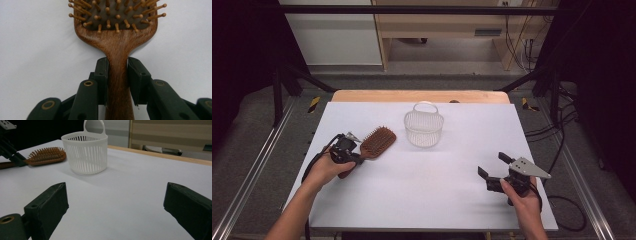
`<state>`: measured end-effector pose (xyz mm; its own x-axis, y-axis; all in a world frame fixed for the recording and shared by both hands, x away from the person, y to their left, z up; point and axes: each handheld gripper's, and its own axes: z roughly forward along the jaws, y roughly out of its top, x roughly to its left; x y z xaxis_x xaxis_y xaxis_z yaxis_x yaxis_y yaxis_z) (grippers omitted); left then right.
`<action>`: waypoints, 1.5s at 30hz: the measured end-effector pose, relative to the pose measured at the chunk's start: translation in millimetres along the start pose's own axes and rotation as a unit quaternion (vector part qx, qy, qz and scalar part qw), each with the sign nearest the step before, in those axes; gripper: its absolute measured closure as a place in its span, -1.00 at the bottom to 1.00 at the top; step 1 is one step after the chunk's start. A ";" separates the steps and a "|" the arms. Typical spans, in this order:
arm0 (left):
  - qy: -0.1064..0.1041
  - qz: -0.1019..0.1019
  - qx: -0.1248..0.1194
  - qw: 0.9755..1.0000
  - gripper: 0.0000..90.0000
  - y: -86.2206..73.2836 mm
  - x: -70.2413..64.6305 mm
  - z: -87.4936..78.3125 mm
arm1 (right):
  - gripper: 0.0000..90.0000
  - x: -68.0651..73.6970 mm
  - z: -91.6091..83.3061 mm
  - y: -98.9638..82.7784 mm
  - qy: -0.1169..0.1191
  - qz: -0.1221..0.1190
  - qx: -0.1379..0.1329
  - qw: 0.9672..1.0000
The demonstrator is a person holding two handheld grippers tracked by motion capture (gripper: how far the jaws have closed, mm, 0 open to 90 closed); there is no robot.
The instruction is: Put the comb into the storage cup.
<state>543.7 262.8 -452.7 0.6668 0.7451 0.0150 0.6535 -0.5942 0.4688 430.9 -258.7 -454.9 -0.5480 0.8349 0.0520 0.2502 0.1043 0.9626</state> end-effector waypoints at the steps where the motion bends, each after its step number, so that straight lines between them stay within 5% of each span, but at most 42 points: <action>1: 0.001 0.003 0.003 1.000 0.54 0.8 0.0 0.1 | -0.87 0.1 0.3 -0.3 0.001 0.002 0.002 1.000; 19: -0.004 -0.002 0.021 1.000 0.60 7.4 1.6 2.4 | -0.88 1.7 2.7 -1.6 0.014 0.005 0.011 1.000; 45: 0.006 0.035 -0.028 0.999 0.61 -22.2 -19.1 -13.0 | -0.88 2.7 3.0 -1.2 0.017 0.006 0.011 1.000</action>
<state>511.8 265.7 -451.9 0.7059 0.7057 0.0609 0.5834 -0.6280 0.5151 431.5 -254.9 -456.8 -0.5713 0.8176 0.0719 0.2744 0.1078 0.9556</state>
